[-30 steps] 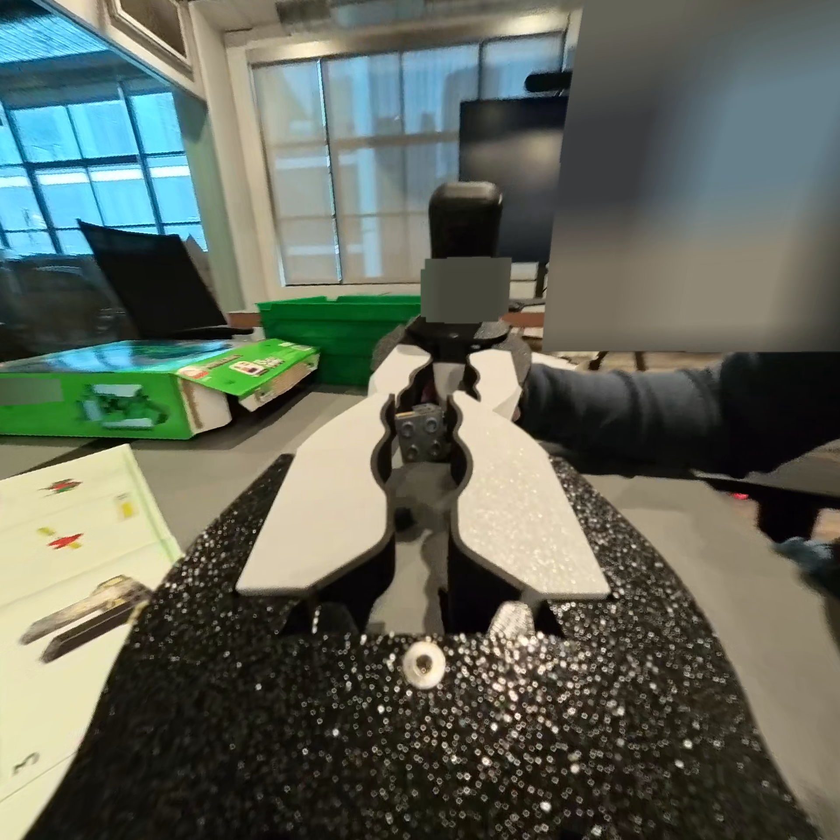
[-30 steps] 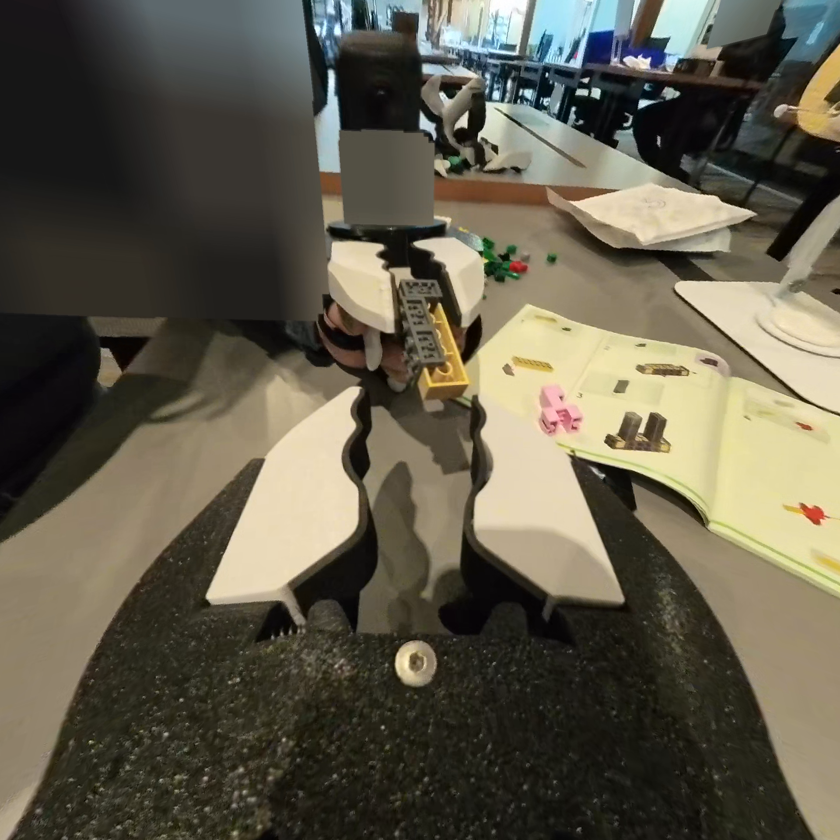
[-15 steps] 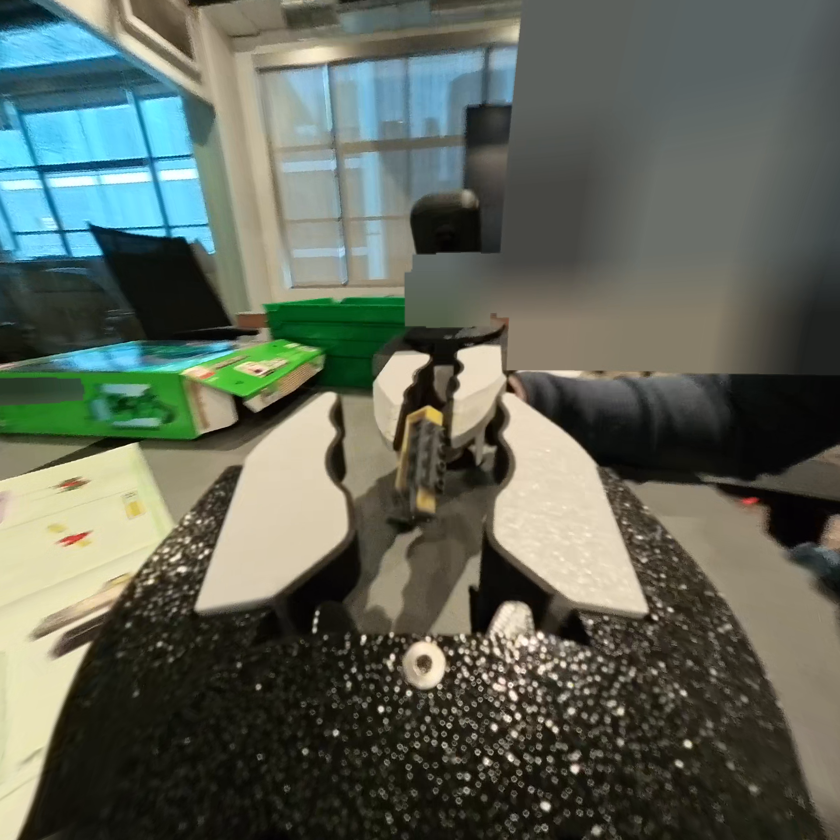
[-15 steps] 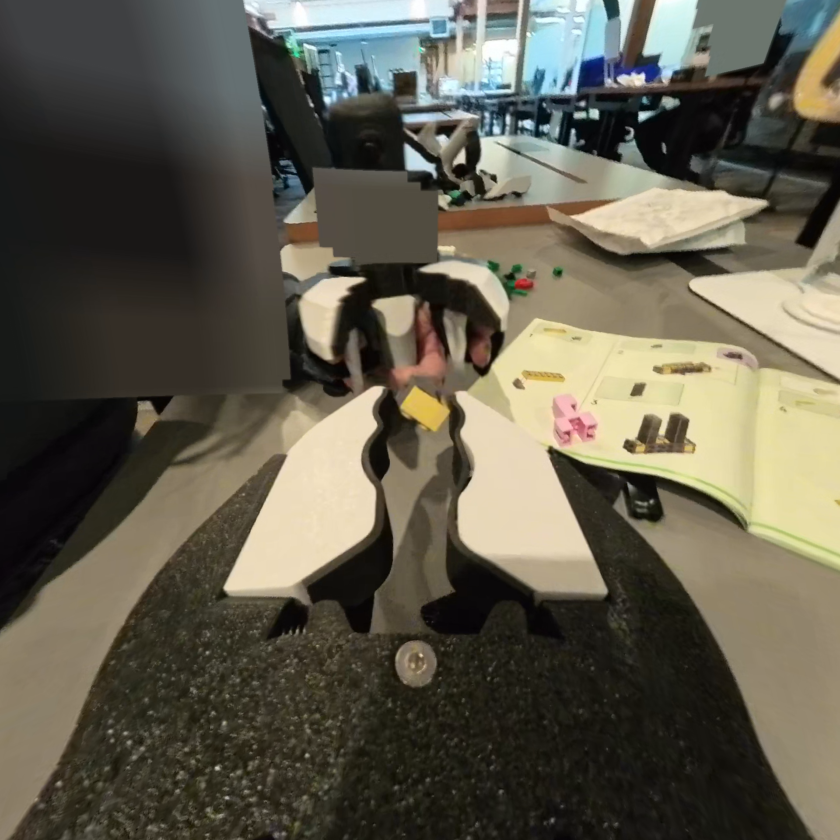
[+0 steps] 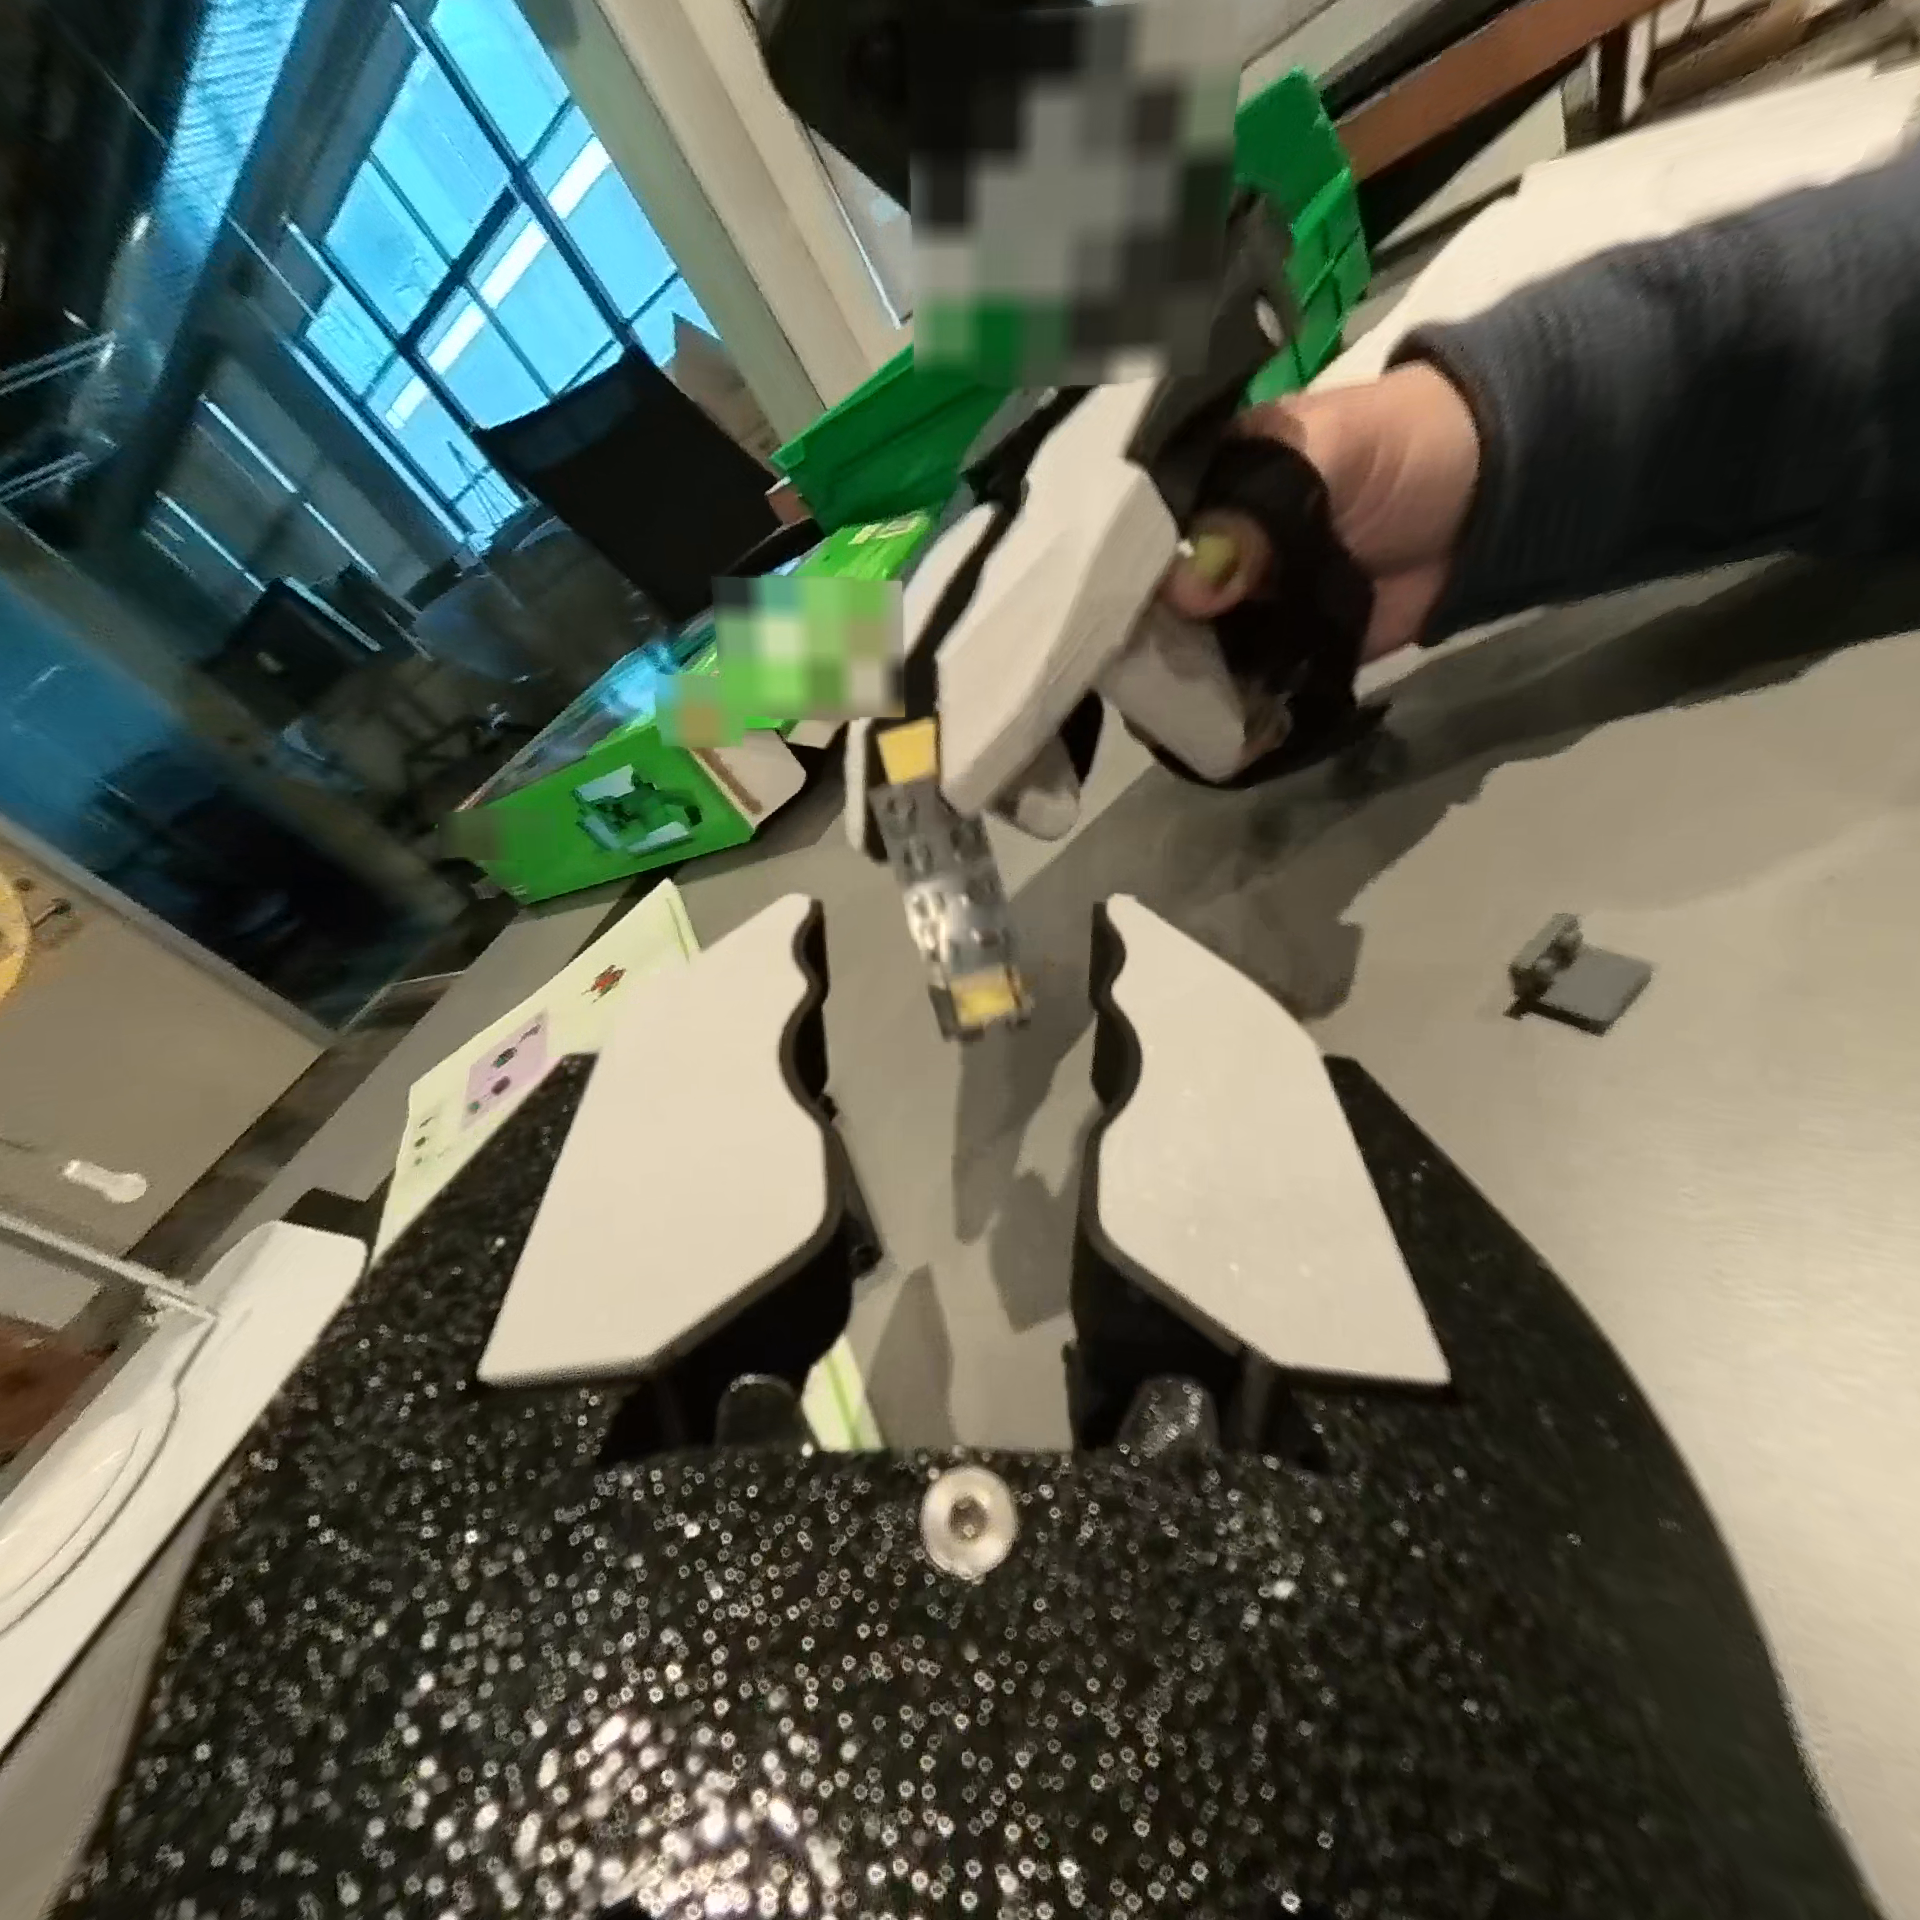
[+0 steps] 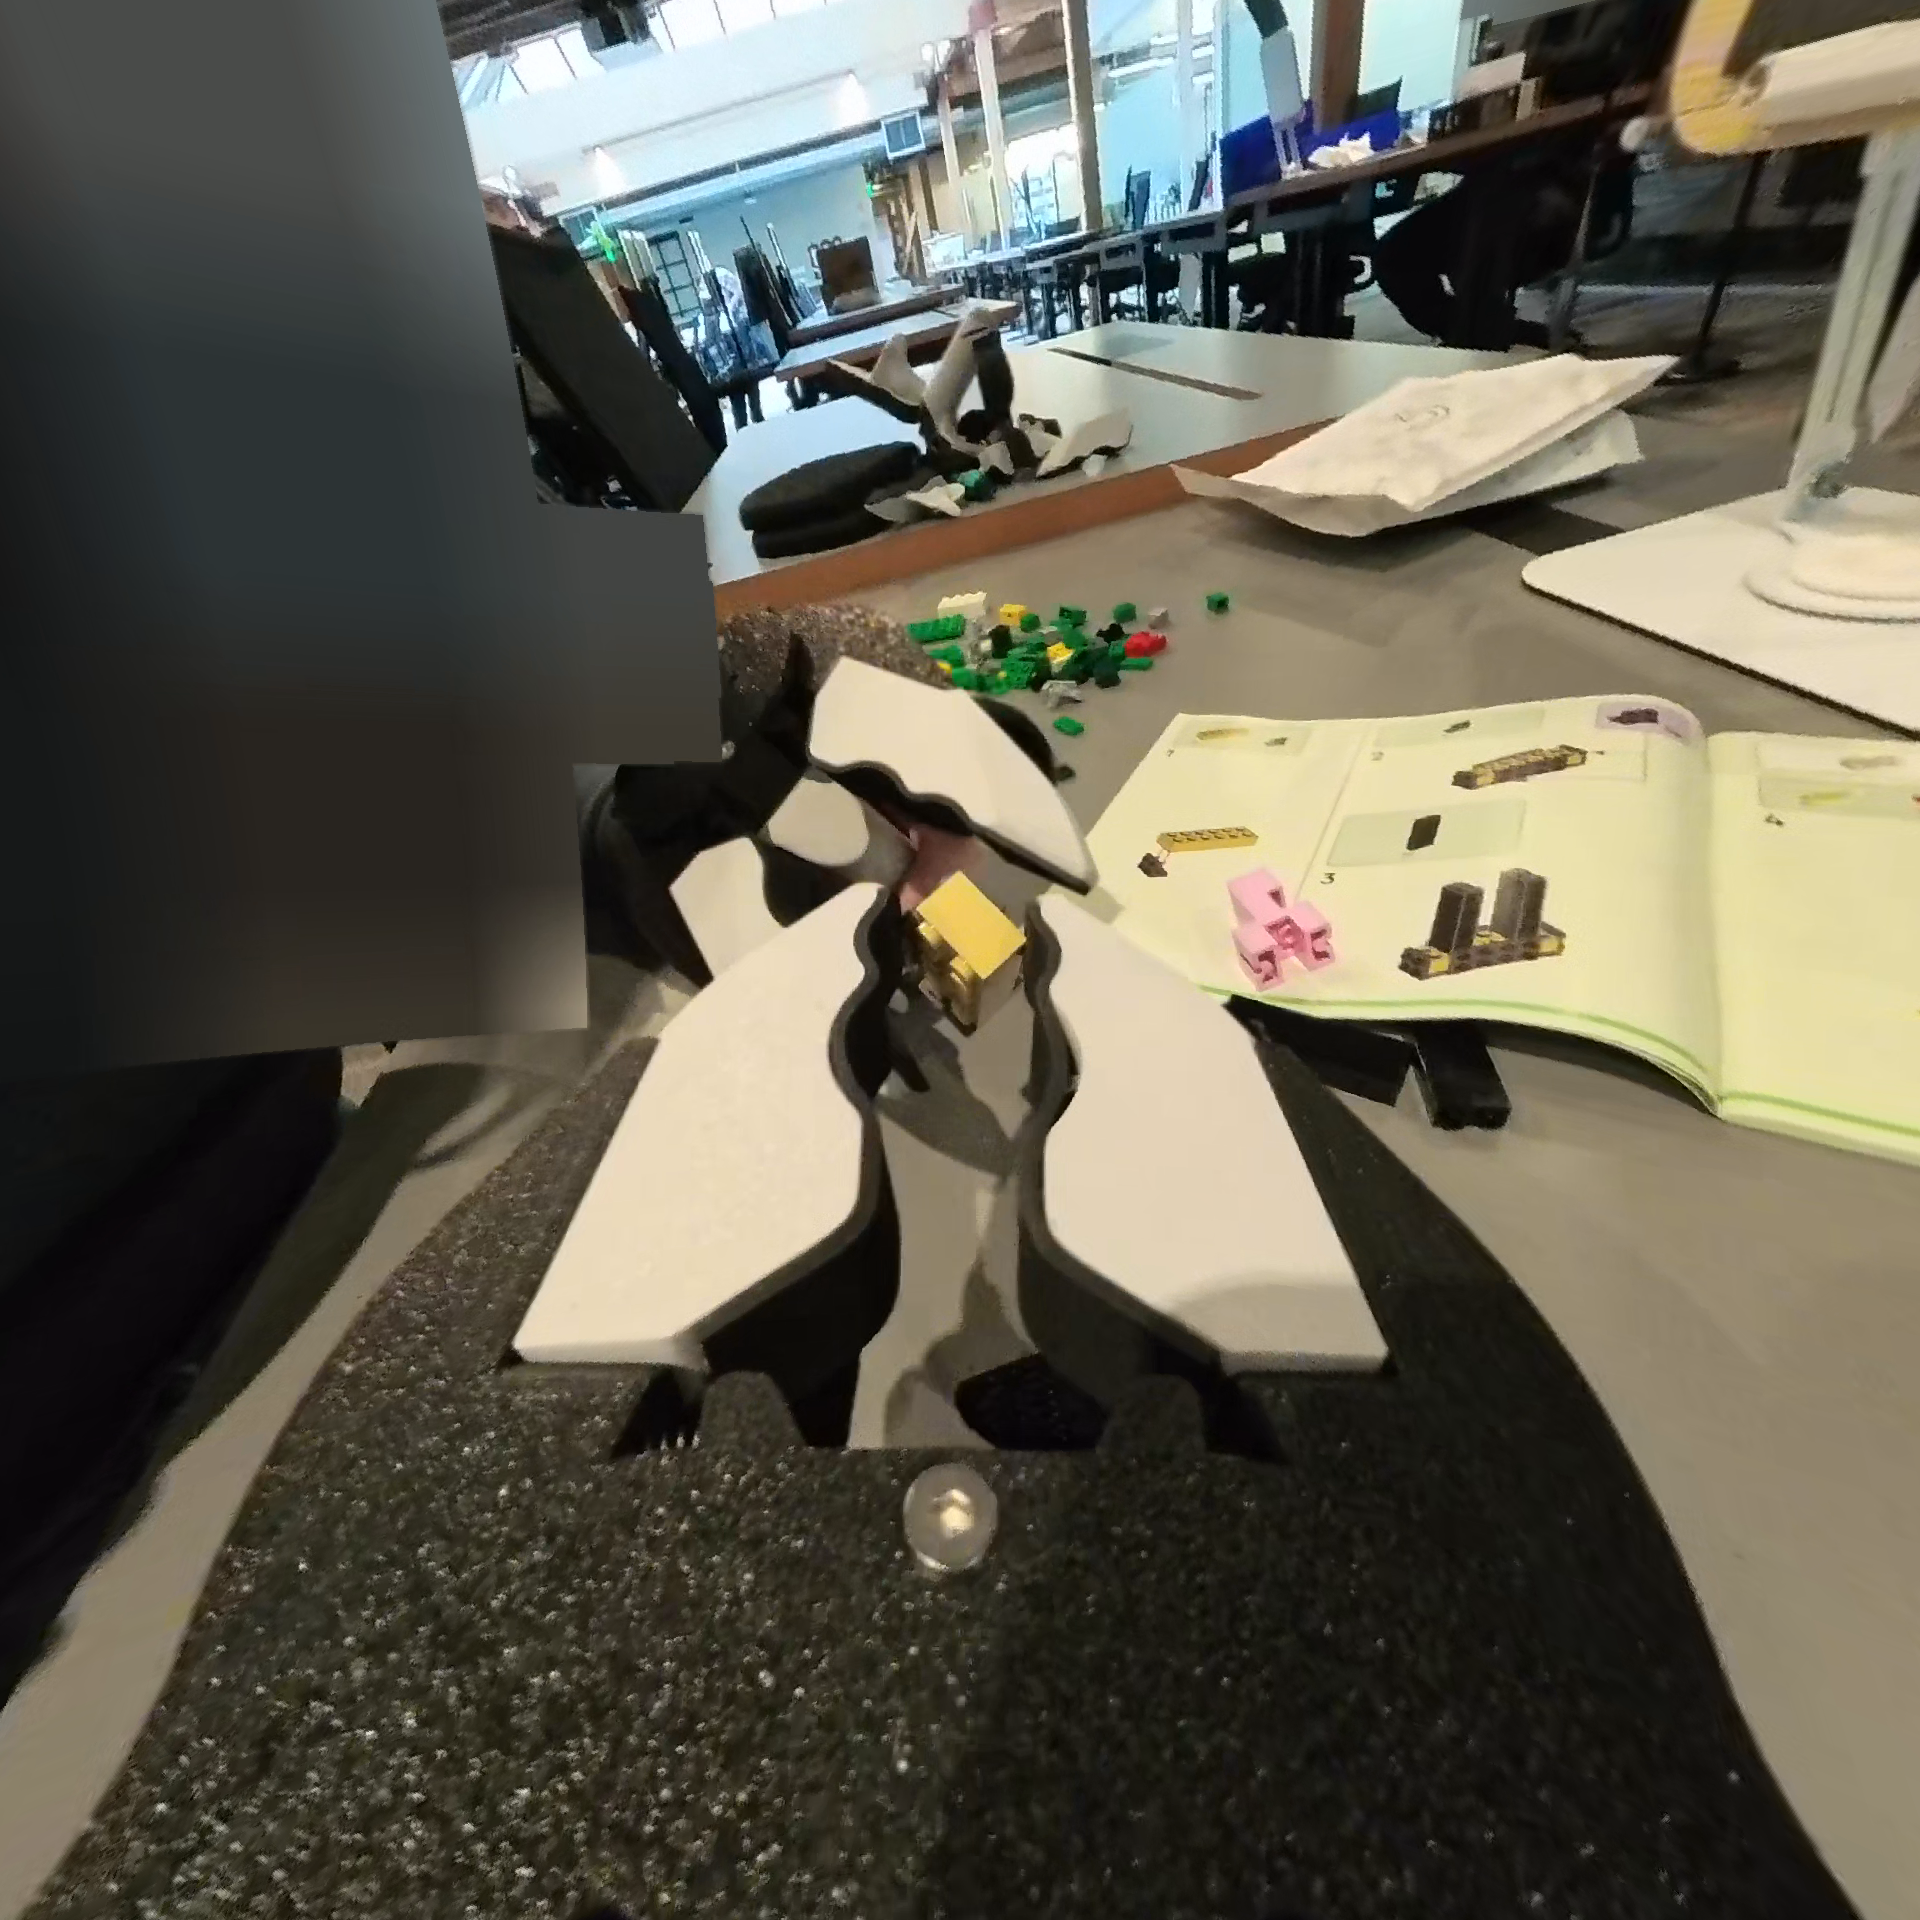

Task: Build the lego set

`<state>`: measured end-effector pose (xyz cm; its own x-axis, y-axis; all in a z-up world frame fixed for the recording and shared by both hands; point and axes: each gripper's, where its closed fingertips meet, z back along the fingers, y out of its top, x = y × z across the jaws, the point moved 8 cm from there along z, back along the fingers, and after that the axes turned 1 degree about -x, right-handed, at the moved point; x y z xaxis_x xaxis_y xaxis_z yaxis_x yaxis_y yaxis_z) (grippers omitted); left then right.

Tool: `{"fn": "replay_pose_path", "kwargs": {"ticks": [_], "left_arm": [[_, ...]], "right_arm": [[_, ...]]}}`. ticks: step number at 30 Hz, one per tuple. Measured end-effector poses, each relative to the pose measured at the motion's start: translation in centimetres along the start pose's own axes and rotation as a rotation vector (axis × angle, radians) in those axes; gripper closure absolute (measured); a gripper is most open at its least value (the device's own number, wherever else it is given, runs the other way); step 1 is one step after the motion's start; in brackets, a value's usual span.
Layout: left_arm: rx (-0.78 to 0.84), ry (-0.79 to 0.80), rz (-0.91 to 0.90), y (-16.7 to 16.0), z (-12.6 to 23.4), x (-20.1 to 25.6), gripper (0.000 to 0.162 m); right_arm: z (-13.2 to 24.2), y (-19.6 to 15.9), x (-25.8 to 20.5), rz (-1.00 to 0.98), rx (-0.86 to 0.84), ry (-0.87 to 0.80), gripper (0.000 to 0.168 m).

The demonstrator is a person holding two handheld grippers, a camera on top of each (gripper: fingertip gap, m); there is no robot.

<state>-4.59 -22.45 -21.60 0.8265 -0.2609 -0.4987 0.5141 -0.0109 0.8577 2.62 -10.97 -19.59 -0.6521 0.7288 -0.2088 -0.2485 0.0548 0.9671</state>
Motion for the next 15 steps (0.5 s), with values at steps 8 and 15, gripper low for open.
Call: {"fn": "replay_pose_path", "kwargs": {"ticks": [8,15], "left_arm": [[-0.007,0.027,0.090,-0.13,0.26,-0.75,0.127],[-0.060,0.065,-0.058,-0.38,0.10,-0.27,0.145]], "right_arm": [[-0.73,-0.26,-0.24,0.054,-0.015,-0.021,0.147],[-0.31,-0.07,-0.23,0.094,-0.014,-0.036,0.136]]}}
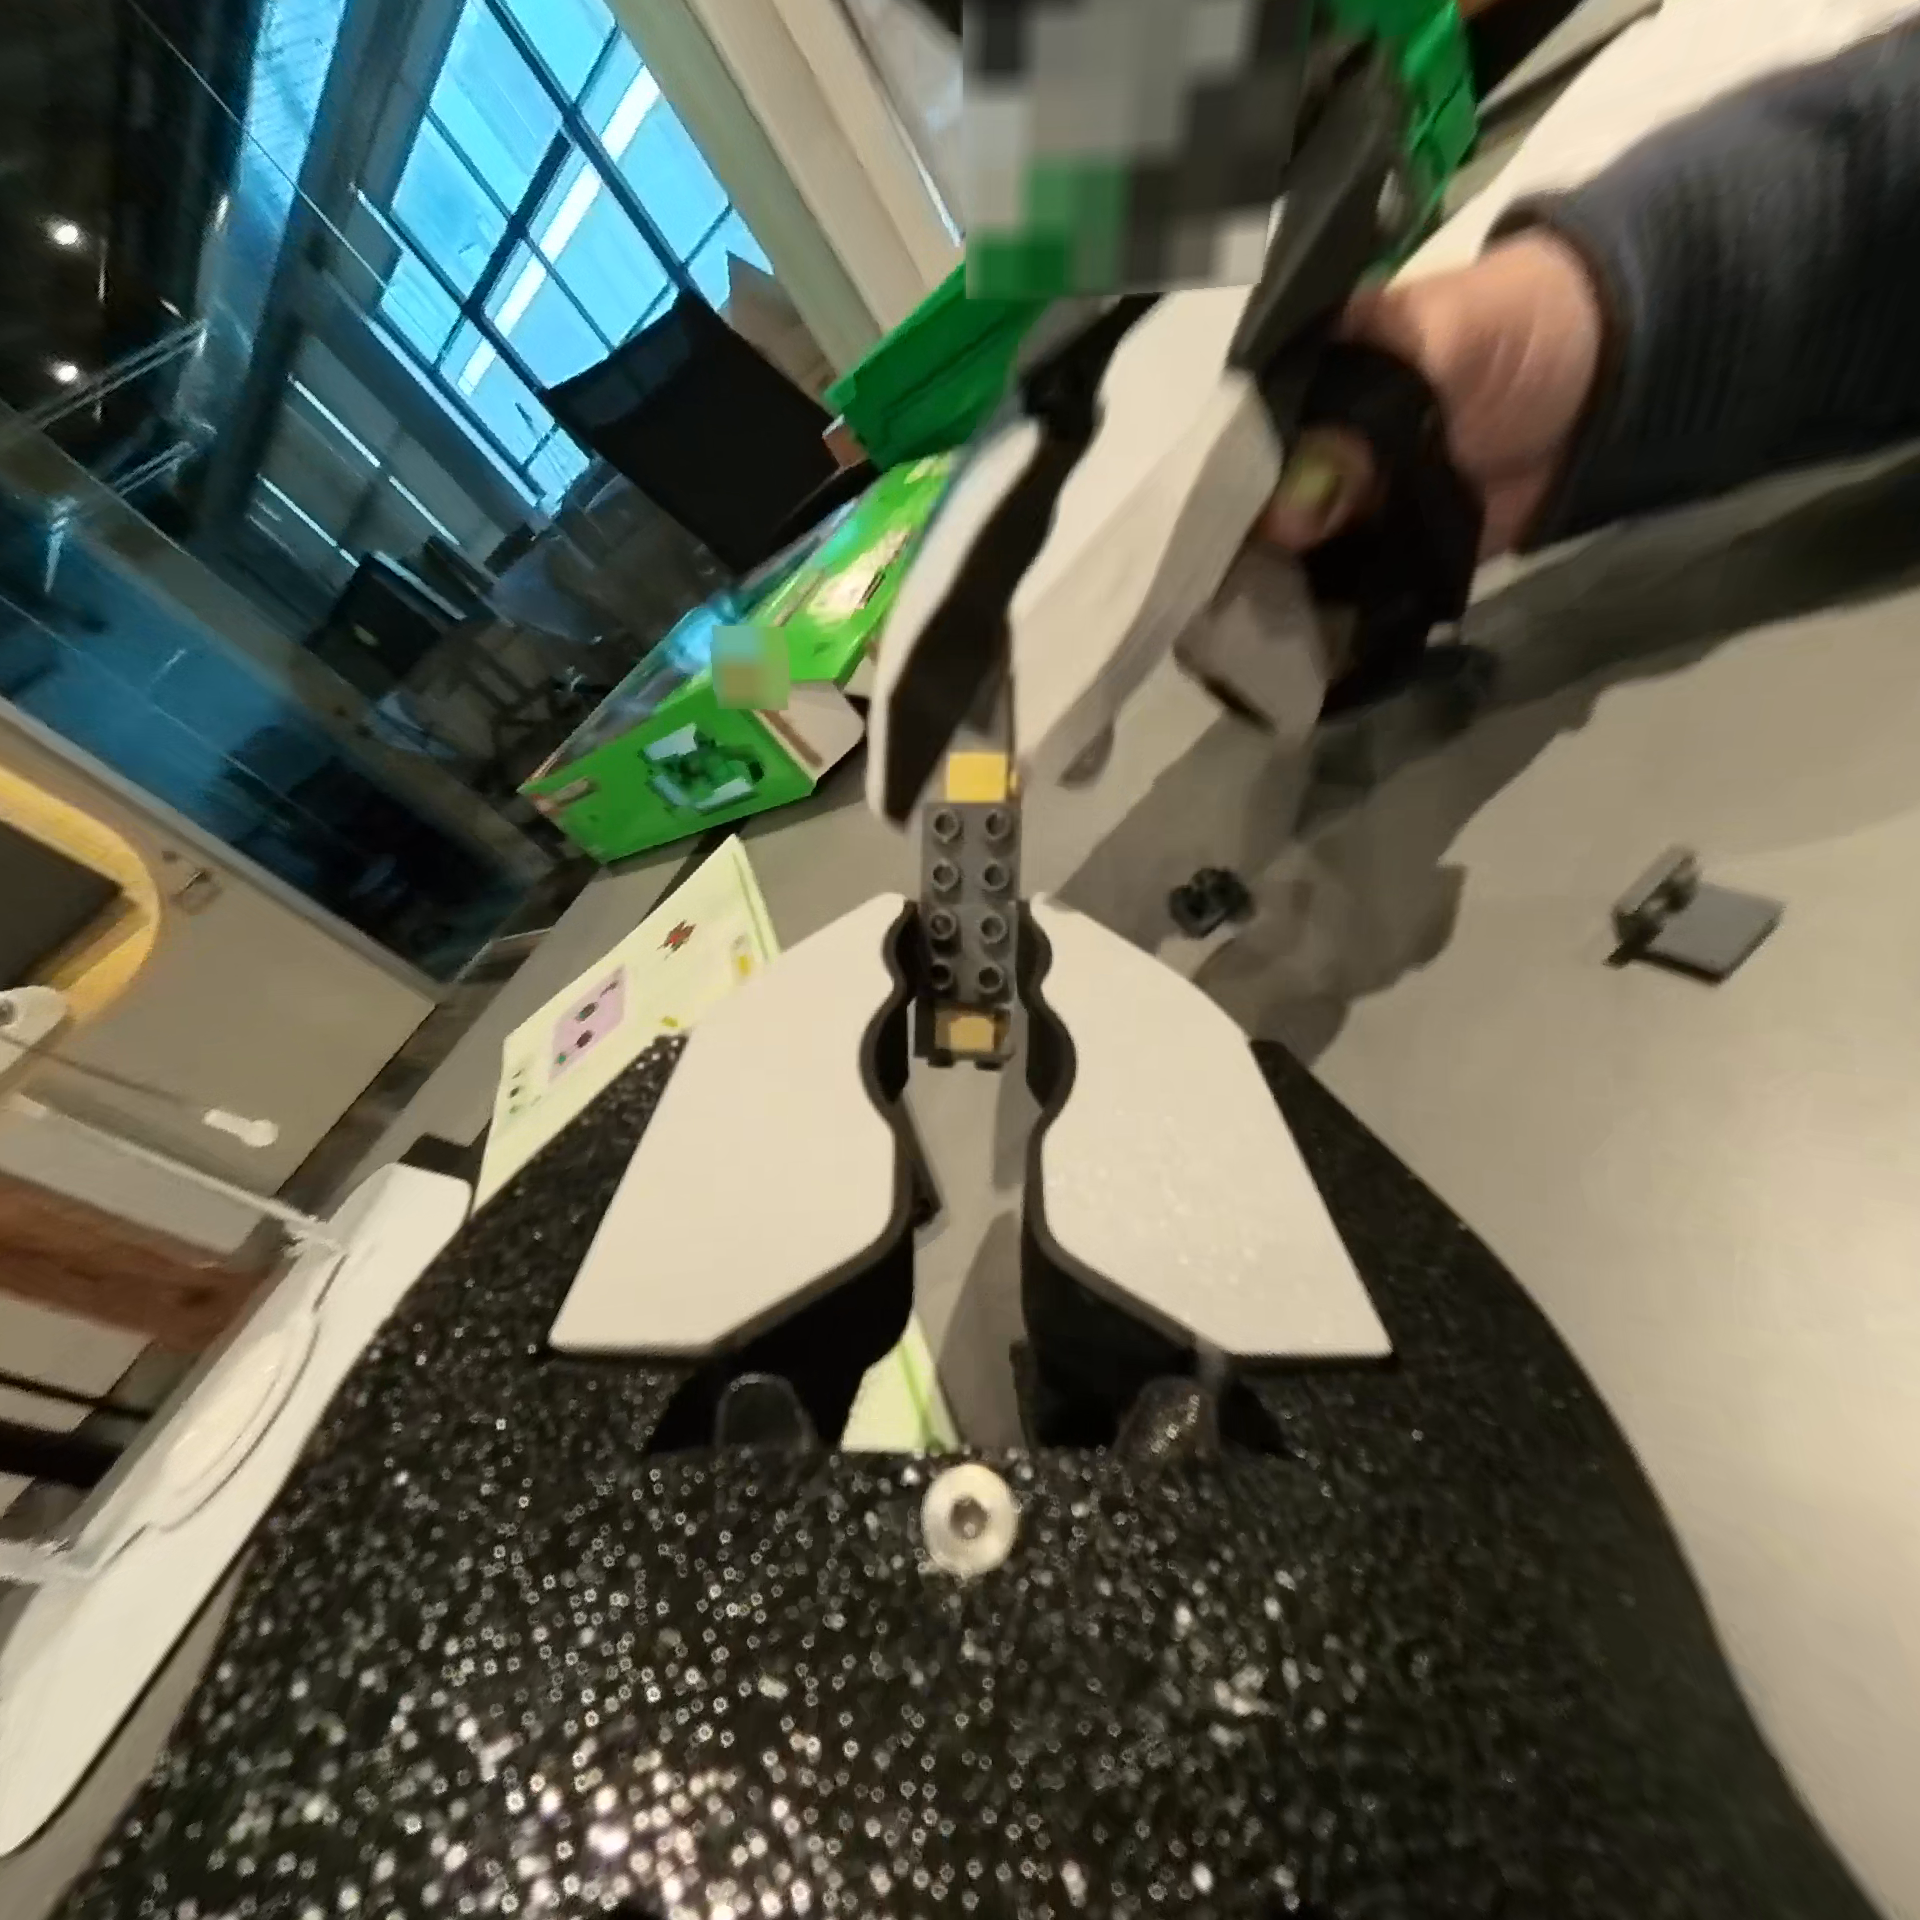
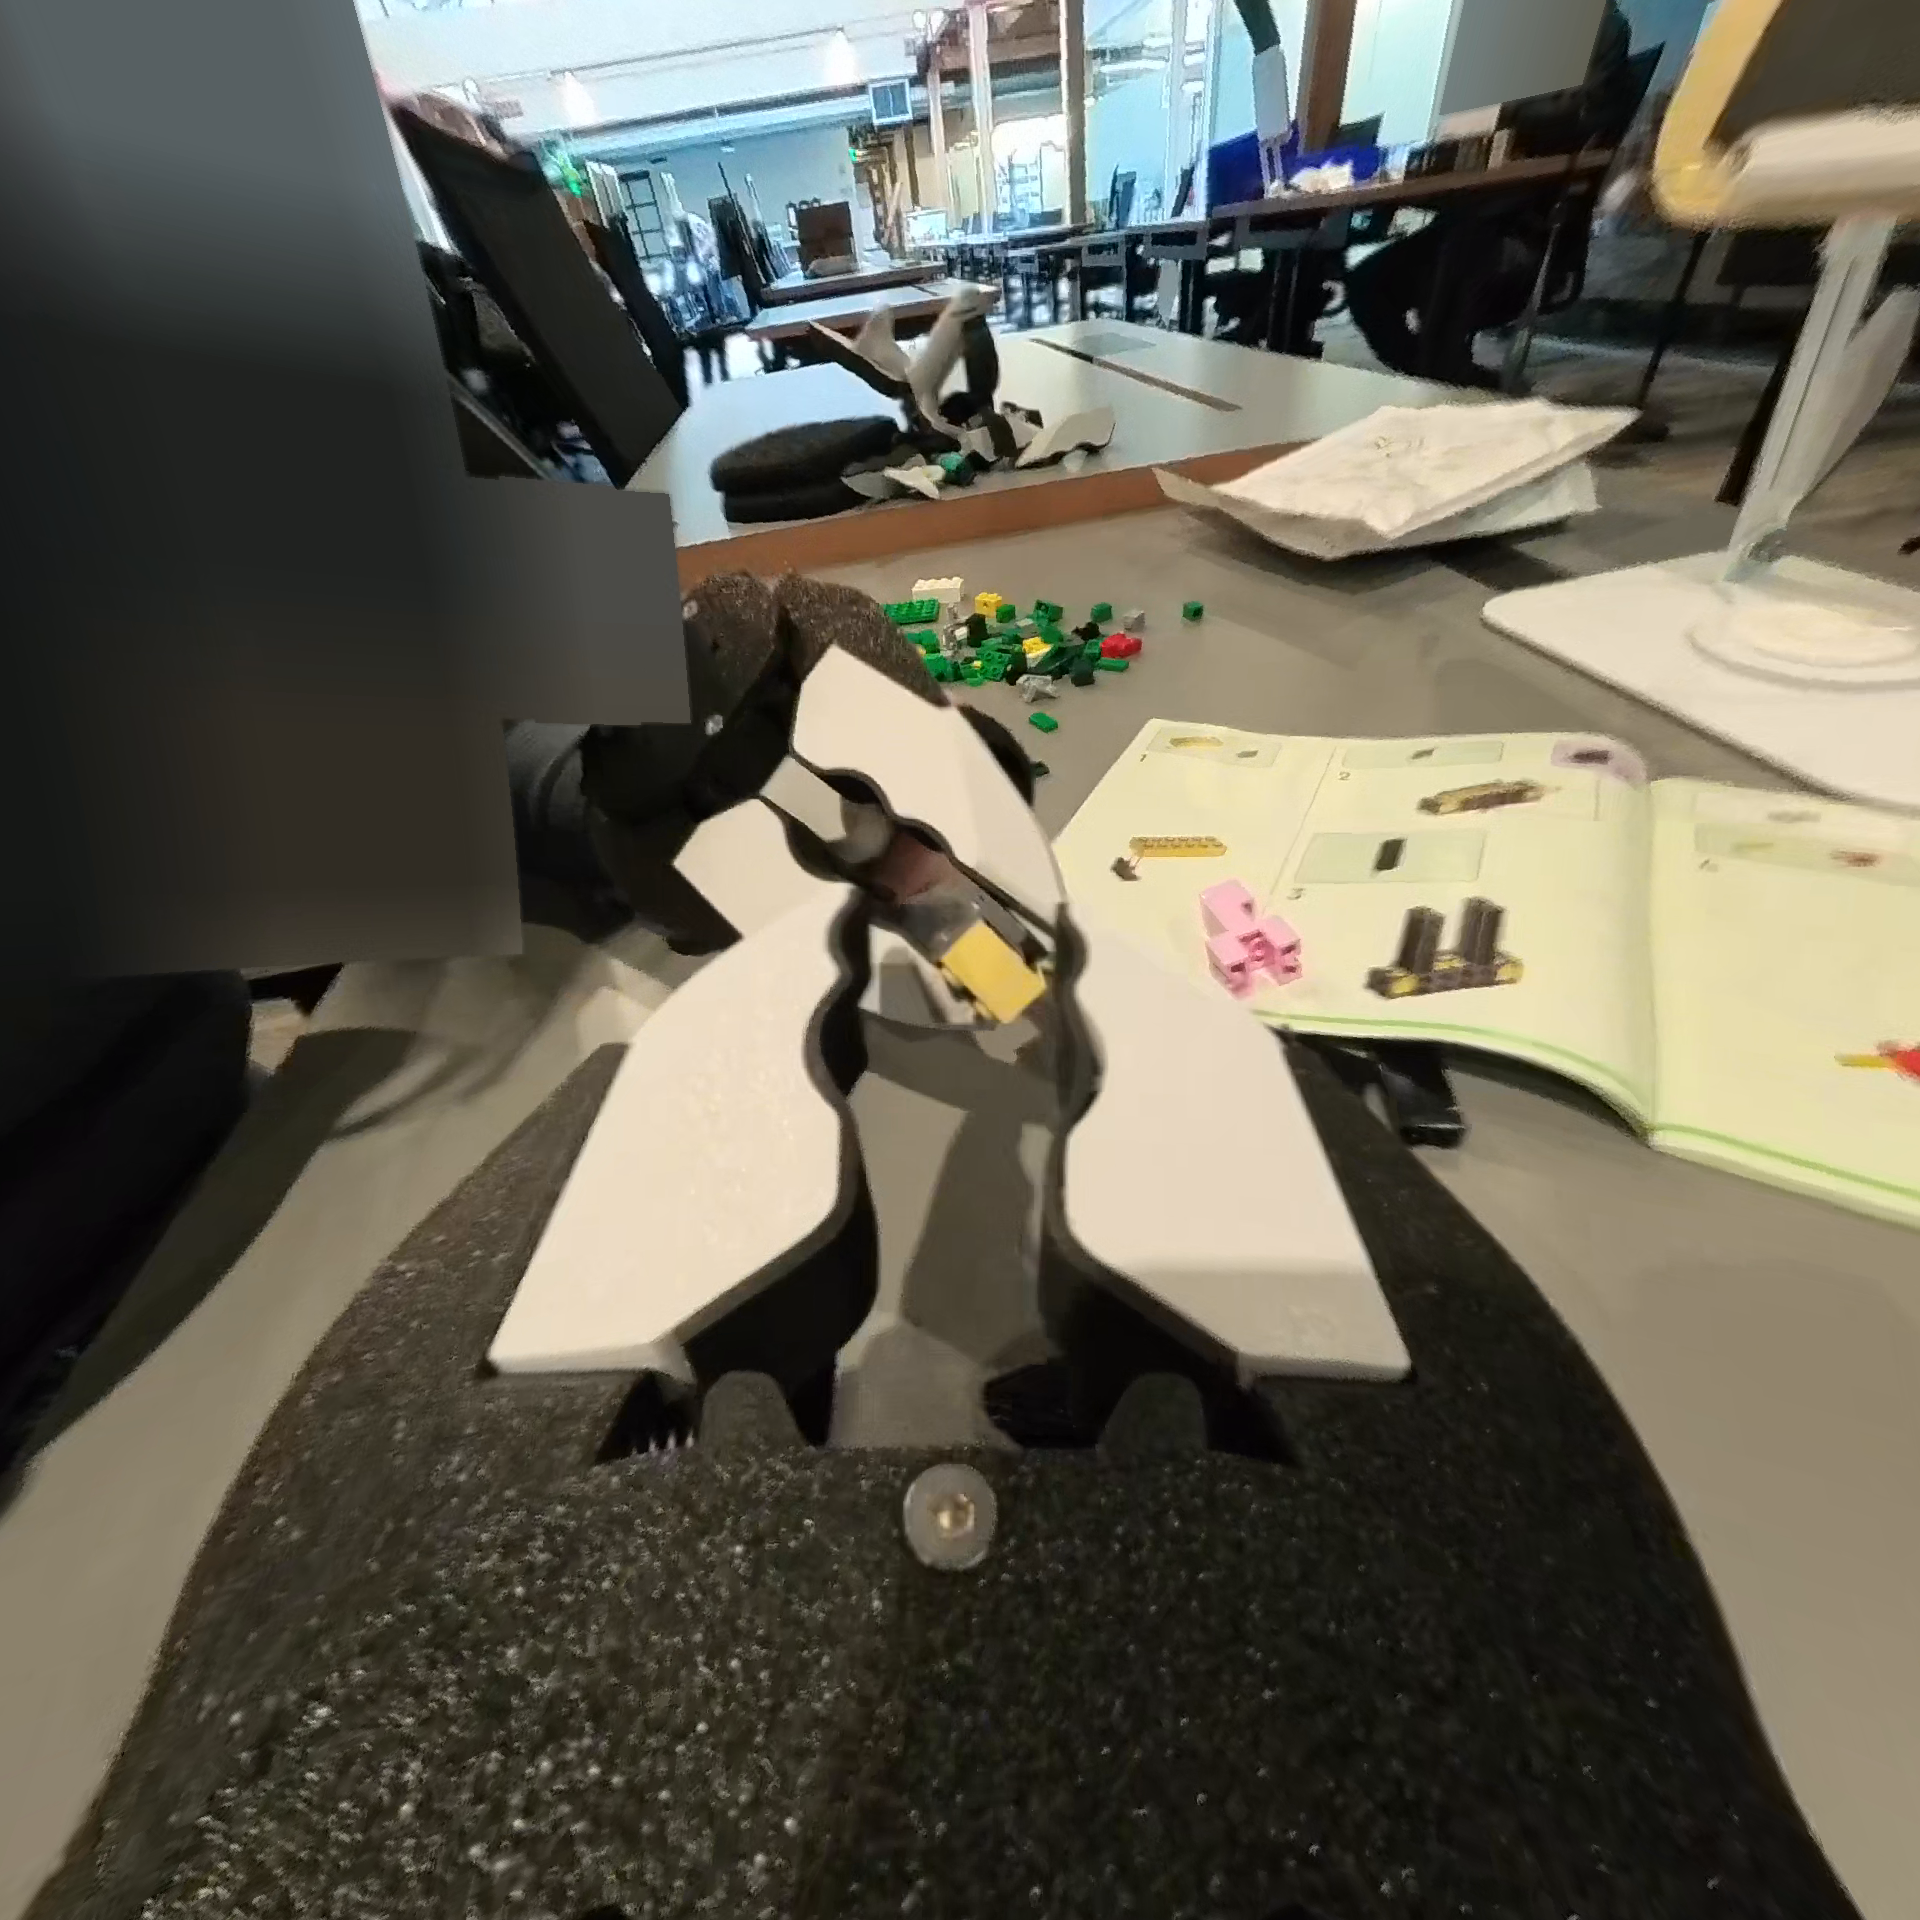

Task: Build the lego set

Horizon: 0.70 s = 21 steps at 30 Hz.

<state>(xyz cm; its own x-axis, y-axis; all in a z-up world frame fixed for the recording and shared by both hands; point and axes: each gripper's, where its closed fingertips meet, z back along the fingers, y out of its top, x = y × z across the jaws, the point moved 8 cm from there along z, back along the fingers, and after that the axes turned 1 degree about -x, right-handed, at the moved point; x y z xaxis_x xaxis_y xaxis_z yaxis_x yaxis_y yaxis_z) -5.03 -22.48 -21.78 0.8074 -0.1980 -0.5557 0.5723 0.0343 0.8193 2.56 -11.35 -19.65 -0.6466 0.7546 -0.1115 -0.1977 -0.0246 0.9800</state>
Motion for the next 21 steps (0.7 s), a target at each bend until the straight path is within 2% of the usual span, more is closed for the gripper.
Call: {"fn": "replay_pose_path", "kwargs": {"ticks": [2,6,12,16,21], "left_arm": [[-0.013,0.003,-0.005,-0.2,-0.1,-0.1,0.145],[-0.021,-0.014,0.042,-0.6,-0.1,-0.3,0.145],[-0.033,-0.023,0.075,-0.9,-0.2,-0.6,0.145],[-0.037,-0.030,0.074,-0.9,-0.2,-0.5,0.145],[-0.041,-0.036,0.072,-1.0,-0.3,-0.4,0.145]], "right_arm": [[1.0,0.3,0.1,0.054,-0.035,-0.042,0.132],[3.4,-0.9,0.9,0.152,-0.253,-0.178,0.134],[4.7,-3.4,1.2,0.137,-0.499,-0.173,0.141],[4.3,-4.5,1.1,0.076,-0.554,-0.099,0.145],[3.8,-4.8,1.2,0.080,-0.586,-0.114,0.148]]}}
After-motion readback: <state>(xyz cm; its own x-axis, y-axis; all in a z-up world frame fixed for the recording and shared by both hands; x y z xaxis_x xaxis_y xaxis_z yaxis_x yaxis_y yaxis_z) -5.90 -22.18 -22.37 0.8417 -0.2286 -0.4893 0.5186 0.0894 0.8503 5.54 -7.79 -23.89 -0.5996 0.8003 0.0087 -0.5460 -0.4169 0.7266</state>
